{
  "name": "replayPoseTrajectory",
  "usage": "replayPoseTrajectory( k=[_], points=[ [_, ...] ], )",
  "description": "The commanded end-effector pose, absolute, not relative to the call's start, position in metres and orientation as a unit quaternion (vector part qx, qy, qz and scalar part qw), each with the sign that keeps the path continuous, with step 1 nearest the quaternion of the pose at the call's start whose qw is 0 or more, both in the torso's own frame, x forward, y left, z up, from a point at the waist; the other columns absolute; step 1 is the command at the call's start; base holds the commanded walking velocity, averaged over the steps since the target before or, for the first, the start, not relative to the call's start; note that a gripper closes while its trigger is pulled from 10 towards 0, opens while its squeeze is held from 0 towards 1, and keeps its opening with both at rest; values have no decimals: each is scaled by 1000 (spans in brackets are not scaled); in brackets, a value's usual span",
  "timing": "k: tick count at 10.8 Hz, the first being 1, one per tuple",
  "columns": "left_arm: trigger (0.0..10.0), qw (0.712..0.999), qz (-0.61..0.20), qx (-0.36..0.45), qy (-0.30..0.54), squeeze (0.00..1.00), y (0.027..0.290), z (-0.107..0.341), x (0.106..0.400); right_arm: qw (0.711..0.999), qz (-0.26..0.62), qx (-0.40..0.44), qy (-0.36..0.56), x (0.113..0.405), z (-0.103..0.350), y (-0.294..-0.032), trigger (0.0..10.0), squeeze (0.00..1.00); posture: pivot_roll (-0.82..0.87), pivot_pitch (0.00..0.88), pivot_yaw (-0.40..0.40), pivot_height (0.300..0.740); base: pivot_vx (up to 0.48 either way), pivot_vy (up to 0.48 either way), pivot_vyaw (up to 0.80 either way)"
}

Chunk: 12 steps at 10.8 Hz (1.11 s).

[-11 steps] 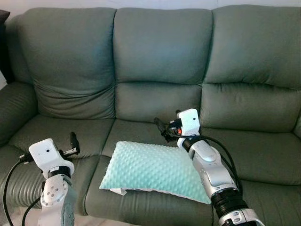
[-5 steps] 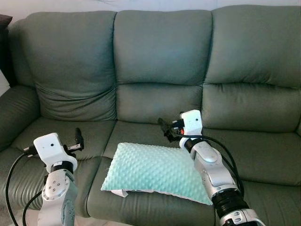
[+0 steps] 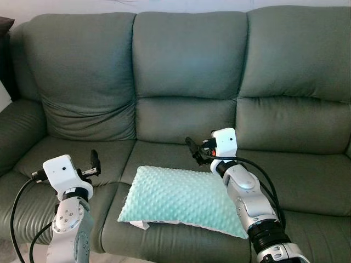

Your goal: Move the pillow to the sofa

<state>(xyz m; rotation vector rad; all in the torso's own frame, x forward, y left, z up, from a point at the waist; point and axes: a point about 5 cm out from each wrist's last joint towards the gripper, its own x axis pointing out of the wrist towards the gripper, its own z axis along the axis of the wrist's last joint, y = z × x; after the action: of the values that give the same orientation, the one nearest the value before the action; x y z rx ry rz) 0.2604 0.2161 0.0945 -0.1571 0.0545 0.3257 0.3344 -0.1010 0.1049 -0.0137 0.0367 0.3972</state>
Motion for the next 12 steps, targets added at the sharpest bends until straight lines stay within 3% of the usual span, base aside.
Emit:
replayPoseTrajectory(
  k=[1, 12],
  points=[
    [10000, 983, 166, -73, 23, 0, 219, 99, 261, 981, 194, -4, 23, 336, 105, -102, 10000, 0, -180, 12, 91, 740, 0, 0, 0],
    [10000, 983, 164, -71, 31, 0, 218, 98, 263, 982, 187, -1, 22, 338, 107, -102, 10000, 0, -182, 16, 98, 740, -265, 0, 0]
  ],
)
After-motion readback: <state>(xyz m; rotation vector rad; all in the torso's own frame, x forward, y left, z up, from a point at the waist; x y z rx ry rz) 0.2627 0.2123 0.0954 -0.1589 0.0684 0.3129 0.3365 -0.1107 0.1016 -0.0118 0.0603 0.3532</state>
